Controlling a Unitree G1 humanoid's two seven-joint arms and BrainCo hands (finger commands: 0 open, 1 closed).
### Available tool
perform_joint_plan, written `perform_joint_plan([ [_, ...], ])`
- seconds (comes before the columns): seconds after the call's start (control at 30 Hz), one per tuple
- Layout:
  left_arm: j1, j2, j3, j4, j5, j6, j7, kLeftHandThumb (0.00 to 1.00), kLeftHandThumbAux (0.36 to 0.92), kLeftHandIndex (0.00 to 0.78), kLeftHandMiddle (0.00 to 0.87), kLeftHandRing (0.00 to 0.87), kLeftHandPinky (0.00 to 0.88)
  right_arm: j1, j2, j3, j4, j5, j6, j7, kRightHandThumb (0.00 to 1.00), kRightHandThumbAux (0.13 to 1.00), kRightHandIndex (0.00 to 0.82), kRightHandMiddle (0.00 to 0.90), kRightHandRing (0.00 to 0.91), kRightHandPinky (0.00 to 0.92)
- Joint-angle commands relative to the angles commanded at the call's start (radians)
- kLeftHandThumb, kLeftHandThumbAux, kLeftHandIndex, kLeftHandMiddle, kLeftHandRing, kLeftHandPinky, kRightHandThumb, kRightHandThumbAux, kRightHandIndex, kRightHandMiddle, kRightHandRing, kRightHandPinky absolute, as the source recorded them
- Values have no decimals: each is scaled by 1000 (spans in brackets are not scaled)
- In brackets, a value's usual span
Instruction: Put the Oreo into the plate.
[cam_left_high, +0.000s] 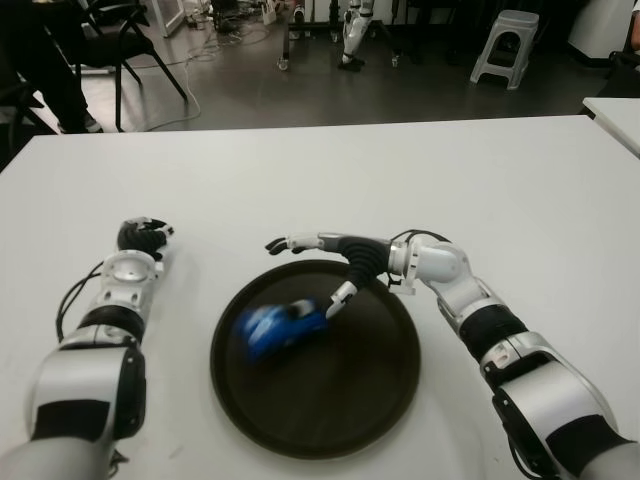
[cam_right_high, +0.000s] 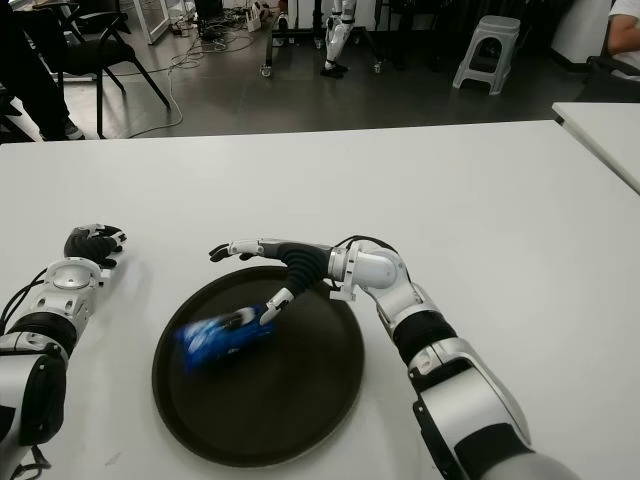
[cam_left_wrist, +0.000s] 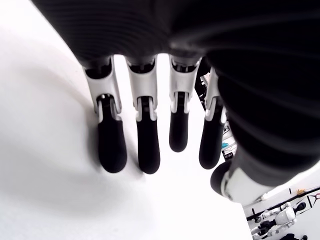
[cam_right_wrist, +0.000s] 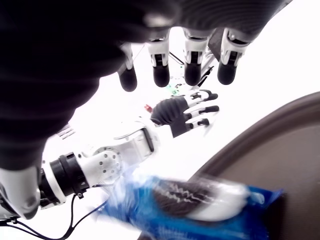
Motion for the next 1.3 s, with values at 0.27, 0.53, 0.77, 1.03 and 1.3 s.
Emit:
perform_joint_plan([
  [0.27,2,0,-6,-1,6,-7,4,687,720,402,249,270,311,-10,7,-7,22,15,-20,24,0,586,0,0,0,0],
  [0.53,2,0,-7,-1,5,-7,3,690,720,404,265,286,330,-14,8,-14,23,13,-13,39,0,602,0,0,0,0],
  [0.77,2,0,-9,-1,6,-5,4,687,721,402,226,250,282,-13,10,-18,23,8,0,34,0,604,0,0,0,0],
  [1.03,2,0,-13,-1,7,-6,9,687,721,402,206,226,247,-11,10,-18,31,-8,-16,7,0,606,0,0,0,0],
  [1.3,3,-1,-1,-2,-6,-10,2,685,720,402,232,246,270,-12,14,-23,37,-3,-13,3,0,600,0,0,0,0],
])
